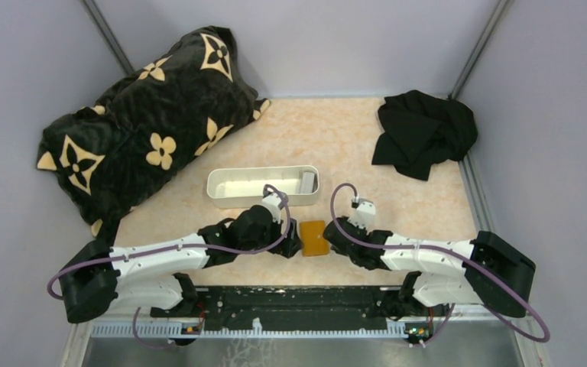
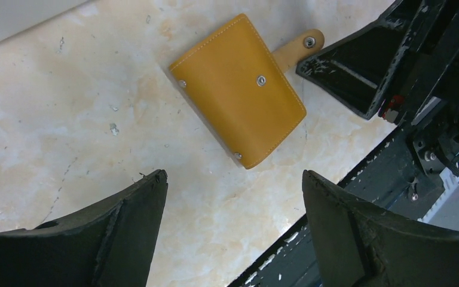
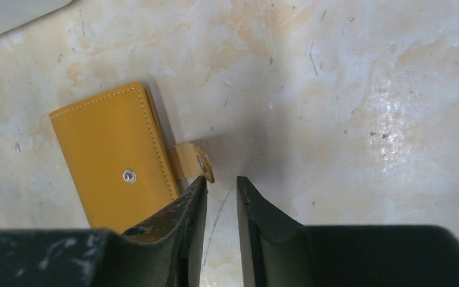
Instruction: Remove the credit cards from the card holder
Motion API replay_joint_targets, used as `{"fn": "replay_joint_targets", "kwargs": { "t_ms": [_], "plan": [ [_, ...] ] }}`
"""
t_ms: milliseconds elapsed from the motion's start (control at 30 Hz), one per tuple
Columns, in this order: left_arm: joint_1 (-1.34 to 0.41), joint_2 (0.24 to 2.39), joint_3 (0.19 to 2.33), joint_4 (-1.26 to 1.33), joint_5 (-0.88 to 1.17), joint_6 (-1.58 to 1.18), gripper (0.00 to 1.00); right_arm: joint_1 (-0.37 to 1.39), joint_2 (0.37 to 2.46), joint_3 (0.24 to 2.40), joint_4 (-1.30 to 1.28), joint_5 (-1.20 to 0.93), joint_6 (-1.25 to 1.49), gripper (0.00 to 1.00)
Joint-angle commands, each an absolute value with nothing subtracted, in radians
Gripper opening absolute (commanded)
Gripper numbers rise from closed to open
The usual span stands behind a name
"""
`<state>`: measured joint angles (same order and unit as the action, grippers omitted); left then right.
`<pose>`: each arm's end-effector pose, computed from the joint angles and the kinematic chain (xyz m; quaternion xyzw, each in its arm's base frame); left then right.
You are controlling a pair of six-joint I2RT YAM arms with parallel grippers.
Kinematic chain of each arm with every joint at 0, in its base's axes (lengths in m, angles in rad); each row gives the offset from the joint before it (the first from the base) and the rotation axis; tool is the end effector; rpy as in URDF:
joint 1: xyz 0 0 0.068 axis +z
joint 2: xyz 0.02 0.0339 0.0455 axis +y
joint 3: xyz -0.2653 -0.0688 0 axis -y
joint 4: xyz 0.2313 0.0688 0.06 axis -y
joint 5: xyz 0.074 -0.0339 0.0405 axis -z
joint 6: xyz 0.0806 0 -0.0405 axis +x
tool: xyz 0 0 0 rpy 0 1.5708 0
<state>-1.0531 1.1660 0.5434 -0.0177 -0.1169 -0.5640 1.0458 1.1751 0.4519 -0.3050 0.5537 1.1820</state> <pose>0.1378 -0.2230 0.1792 0.1906 0.8720 -0.2879 0.3470 0.1392 0.1557 0.1281 0.1361 0.9196 0.1152 0.3500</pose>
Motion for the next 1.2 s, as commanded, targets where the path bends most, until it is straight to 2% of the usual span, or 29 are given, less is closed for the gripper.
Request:
{"fn": "replay_joint_targets", "kwargs": {
  "t_ms": [0, 167, 367, 700, 800, 867, 900, 967, 1067, 1167],
  "plan": [
    [-1.057, 1.174, 0.548, 0.045, -0.098, -0.564, 0.89, 1.039, 1.177, 0.477, -0.233, 0.552, 1.145, 0.32],
    [-1.057, 1.192, 0.557, 0.028, -0.110, -0.568, 0.88, 1.038, 1.136, 0.463, -0.168, 0.540, 1.094, 0.43],
    [-1.057, 1.181, 0.551, 0.021, -0.121, -0.569, 0.87, 1.026, 1.154, 0.481, -0.163, 0.555, 1.069, 0.45],
    [-1.057, 1.163, 0.545, 0.004, -0.132, -0.556, 0.87, 1.023, 1.213, 0.496, -0.142, 0.579, 1.062, 0.01],
    [-1.057, 1.167, 0.546, 0.002, -0.125, -0.554, 0.87, 1.023, 1.201, 0.477, -0.092, 0.587, 1.033, 0.00],
    [-1.057, 1.166, 0.550, -0.004, -0.120, -0.554, 0.87, 1.023, 1.194, 0.480, -0.091, 0.591, 1.023, 0.07],
    [-1.057, 1.164, 0.551, -0.010, -0.118, -0.555, 0.87, 1.022, 1.192, 0.483, -0.092, 0.592, 1.016, 0.19],
    [-1.057, 1.159, 0.548, -0.011, -0.122, -0.555, 0.87, 1.022, 1.192, 0.487, -0.089, 0.600, 1.009, 0.29],
    [-1.057, 1.159, 0.547, -0.011, -0.124, -0.551, 0.87, 1.022, 1.197, 0.483, -0.079, 0.618, 1.003, 0.34],
    [-1.057, 1.163, 0.554, -0.017, -0.117, -0.551, 0.86, 1.014, 1.205, 0.477, -0.052, 0.613, 0.993, 0.35]
  ]
}}
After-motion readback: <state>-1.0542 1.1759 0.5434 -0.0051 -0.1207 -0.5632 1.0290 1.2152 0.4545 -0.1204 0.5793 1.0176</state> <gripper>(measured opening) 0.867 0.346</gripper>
